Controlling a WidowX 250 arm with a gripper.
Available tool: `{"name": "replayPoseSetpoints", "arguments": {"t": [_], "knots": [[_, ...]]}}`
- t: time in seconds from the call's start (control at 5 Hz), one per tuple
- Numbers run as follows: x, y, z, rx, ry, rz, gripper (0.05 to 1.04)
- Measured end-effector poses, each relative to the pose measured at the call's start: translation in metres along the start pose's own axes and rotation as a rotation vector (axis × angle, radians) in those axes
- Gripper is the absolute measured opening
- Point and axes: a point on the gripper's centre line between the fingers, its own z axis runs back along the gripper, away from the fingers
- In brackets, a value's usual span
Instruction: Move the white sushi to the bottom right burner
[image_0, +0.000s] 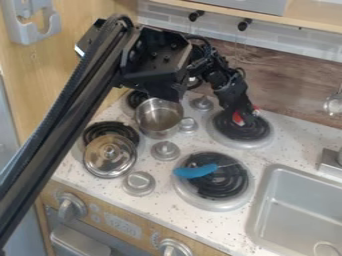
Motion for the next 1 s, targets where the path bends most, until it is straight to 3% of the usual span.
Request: {"name": "replayPoseSetpoints", "arguments": {"t": [0.2,0.4,0.6,1.0], "knots": [[-0.006,-0.008,-0.001,0.032,0.042,0.019,0.569],[-0.012,-0.020,0.024,0.072,0.109,0.075,0.532],[-0.026,-0.037,0.058,0.121,0.217,0.157,0.531],[-0.085,-0.068,0.096,0.159,0.332,0.260,0.531]]}}
